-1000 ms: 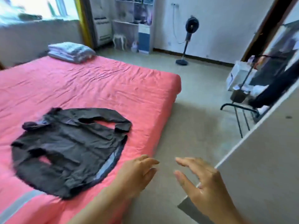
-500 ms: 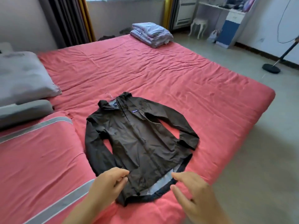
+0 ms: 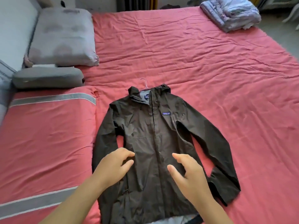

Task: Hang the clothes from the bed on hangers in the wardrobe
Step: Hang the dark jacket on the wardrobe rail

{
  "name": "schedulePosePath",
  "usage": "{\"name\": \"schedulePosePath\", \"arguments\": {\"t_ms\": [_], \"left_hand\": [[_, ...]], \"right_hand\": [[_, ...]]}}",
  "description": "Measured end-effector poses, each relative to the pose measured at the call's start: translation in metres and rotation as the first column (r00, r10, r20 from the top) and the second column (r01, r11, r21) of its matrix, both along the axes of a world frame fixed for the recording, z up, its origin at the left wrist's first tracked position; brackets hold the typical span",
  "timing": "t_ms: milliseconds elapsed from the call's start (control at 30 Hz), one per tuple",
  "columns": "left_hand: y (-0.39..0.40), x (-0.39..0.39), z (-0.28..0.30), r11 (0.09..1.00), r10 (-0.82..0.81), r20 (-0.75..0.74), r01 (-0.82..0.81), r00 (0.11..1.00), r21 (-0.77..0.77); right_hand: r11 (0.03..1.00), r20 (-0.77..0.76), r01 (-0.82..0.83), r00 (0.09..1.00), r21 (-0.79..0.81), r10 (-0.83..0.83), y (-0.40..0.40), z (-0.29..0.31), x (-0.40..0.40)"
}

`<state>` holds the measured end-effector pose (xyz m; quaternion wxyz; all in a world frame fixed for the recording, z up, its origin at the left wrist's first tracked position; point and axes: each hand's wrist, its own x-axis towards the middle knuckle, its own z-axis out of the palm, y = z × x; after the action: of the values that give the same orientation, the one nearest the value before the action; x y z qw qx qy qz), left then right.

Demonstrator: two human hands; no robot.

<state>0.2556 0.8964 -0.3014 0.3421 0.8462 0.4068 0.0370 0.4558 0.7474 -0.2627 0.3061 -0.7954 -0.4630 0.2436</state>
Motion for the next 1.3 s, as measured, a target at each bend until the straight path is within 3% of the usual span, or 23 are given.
{"name": "schedulePosePath", "arguments": {"t_ms": [267,567,733,967,1133,1300], "left_hand": [[0.08,0.111,-0.087,0.976,0.217,-0.082,-0.219,0.973,-0.013],[0.224,0.193,-0.17,0.87,0.493,-0.122,-0.488,0.861,0.073],[0.289,0.206,-0.204,0.854,0.519,-0.382,-0.482,0.765,0.195],[0.33,0.21,-0.224,0.891,0.432,-0.622,-0.415,0.653,0.183],[0.322,0.216,-0.213,0.85,0.523,-0.572,-0.334,0.632,0.408],[0.306,0.209,-0.188,0.842,0.512,-0.404,-0.351,0.758,0.408]], "right_hand": [[0.988,0.015,-0.136,0.99,-0.076,0.138,0.124,-0.112,0.157],[0.983,0.077,-0.147,0.985,-0.113,0.157,0.257,-0.209,0.24],[0.972,0.191,-0.154,0.963,-0.18,0.188,0.32,-0.241,0.259],[0.895,0.252,-0.186,0.919,-0.405,0.305,0.349,-0.275,0.278],[0.906,0.338,-0.158,0.891,-0.393,0.302,0.341,-0.276,0.279],[0.904,0.305,-0.15,0.909,-0.4,0.285,0.317,-0.26,0.287]]}}
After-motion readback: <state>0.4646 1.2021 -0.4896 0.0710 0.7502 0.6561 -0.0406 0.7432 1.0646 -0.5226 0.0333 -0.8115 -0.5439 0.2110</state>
